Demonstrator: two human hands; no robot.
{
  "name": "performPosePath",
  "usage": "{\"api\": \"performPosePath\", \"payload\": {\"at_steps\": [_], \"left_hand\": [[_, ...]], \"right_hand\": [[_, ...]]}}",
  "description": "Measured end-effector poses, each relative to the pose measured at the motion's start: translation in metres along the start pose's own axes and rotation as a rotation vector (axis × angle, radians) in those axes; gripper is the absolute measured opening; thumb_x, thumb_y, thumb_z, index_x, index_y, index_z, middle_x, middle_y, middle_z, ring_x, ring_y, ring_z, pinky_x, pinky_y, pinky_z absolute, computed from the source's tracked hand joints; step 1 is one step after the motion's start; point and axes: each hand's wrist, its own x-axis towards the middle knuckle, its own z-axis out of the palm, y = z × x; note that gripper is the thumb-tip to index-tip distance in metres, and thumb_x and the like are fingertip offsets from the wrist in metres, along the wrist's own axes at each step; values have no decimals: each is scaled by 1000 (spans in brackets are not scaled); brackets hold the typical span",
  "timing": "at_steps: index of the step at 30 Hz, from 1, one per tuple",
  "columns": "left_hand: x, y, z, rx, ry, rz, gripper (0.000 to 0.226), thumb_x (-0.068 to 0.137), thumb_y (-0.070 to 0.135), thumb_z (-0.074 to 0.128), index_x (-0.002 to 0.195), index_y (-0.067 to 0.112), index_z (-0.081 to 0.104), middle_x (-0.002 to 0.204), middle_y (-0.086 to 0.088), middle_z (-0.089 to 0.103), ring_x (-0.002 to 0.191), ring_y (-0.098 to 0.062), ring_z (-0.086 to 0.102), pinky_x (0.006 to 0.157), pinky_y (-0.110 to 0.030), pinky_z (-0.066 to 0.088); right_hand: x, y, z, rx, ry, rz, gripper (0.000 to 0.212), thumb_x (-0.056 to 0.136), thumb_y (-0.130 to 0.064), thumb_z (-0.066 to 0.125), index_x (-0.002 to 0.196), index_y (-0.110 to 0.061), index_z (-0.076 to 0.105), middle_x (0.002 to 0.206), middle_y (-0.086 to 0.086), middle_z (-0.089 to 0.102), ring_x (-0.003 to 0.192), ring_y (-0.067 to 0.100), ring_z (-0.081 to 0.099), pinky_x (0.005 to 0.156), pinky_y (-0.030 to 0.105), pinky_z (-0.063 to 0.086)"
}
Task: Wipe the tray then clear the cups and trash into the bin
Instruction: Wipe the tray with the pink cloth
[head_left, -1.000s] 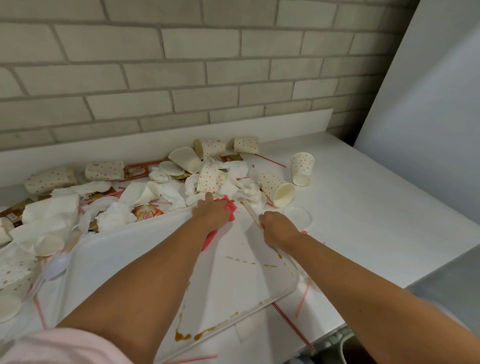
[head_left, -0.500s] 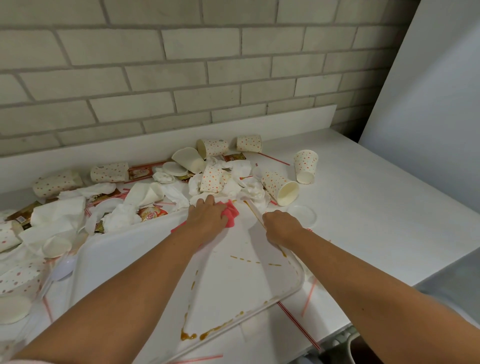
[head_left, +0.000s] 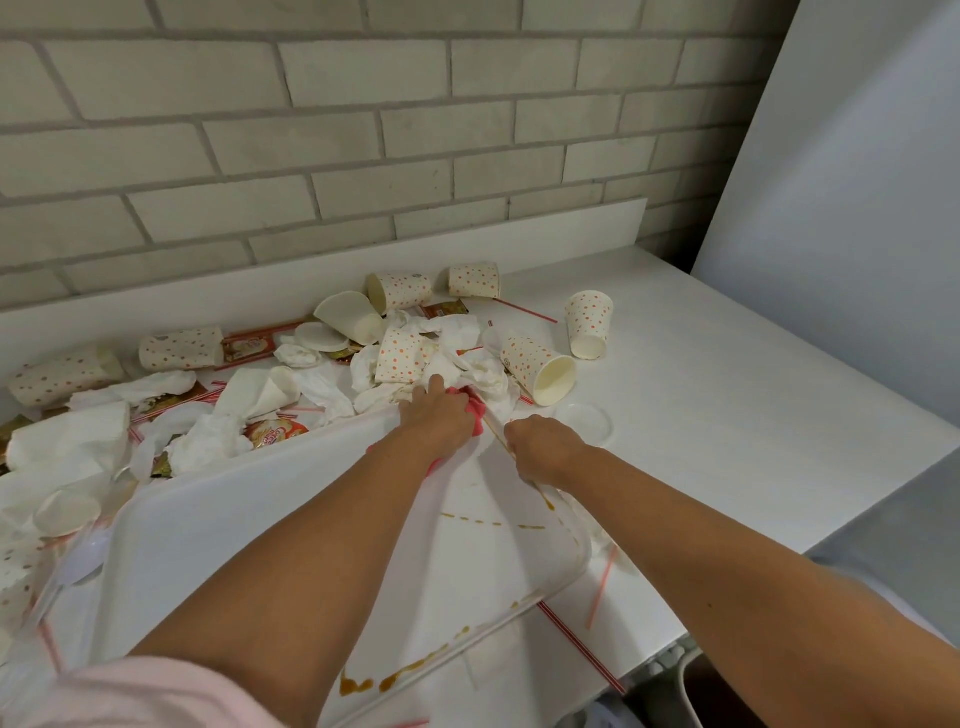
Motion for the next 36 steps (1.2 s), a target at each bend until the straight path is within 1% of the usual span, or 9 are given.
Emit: {"api": "performPosePath", "payload": {"at_steps": [6, 10, 13, 17, 22, 28, 32, 34, 36], "left_hand": [[-9, -8, 0, 34, -87, 167, 42, 96, 26, 34, 138, 32, 38, 127, -9, 34, 118, -31, 34, 101, -43, 28], [-15, -34, -7, -42, -162, 263, 44, 96, 23, 37, 135, 44, 42, 115, -5, 38, 113, -27, 37, 101, -41, 29], [-13, -52, -4, -73, -31, 136, 40, 97, 29, 36, 135, 40, 43, 116, -6, 38, 115, -29, 38, 101, -41, 30], [-10, -34, 3, -26, 19, 25, 40, 98, 31, 30, 137, 30, 40, 129, -11, 35, 121, -31, 36, 103, -44, 29], [-17, -7, 13, -12, 27, 133, 39, 98, 27, 30, 135, 26, 41, 126, -11, 37, 117, -30, 37, 101, -44, 29], [-35, -11, 15, 10, -56, 275, 45, 96, 25, 32, 137, 41, 36, 112, -2, 36, 109, -23, 37, 92, -36, 26], [-39, -37, 3, -49, -167, 318, 44, 96, 27, 36, 134, 48, 38, 108, 4, 35, 110, -20, 37, 93, -35, 24], [-35, -50, 1, -102, -110, 228, 42, 95, 28, 37, 132, 48, 42, 110, 2, 37, 113, -22, 38, 98, -38, 24], [-30, -53, 3, -80, -39, 135, 40, 96, 31, 35, 133, 45, 42, 117, -2, 39, 117, -26, 38, 103, -43, 23]], "right_hand": [[-2, -3, 0, 28, 6, 44, 12, 88, 1, 43, 84, -10, 45, 79, 5, 43, 85, 23, 46, 70, 28, 35], [-2, -2, 1, 65, -3, 69, 25, 88, 2, 42, 109, -5, 54, 110, 14, 57, 86, 23, 47, 71, 30, 36], [-2, 0, 2, 76, -13, 69, 20, 86, 2, 45, 101, -9, 51, 100, 10, 53, 84, 22, 46, 69, 30, 37], [0, 0, 1, 71, -27, 70, 27, 86, 0, 47, 112, -5, 53, 104, 11, 57, 83, 22, 47, 69, 30, 38], [2, 0, 3, 86, -7, 60, 12, 87, 0, 44, 93, -11, 46, 94, 8, 48, 84, 24, 48, 68, 30, 37], [3, 5, 2, 208, -29, 11, 28, 99, -12, 36, 111, -3, 59, 110, 15, 60, 99, 29, 56, 72, 28, 35], [-3, 7, -3, 278, -90, 5, 25, 101, -12, 31, 95, -6, 55, 74, -1, 42, 73, 20, 47, 59, 18, 38], [-8, 6, -11, 324, -185, 47, 30, 101, -8, 27, 123, -1, 47, 66, -1, 35, 55, 14, 38, 38, 12, 34], [-8, 9, -16, 350, -276, 61, 41, 99, -5, 26, 139, -5, 33, 57, 5, 40, 46, 15, 36, 40, 19, 33]]}}
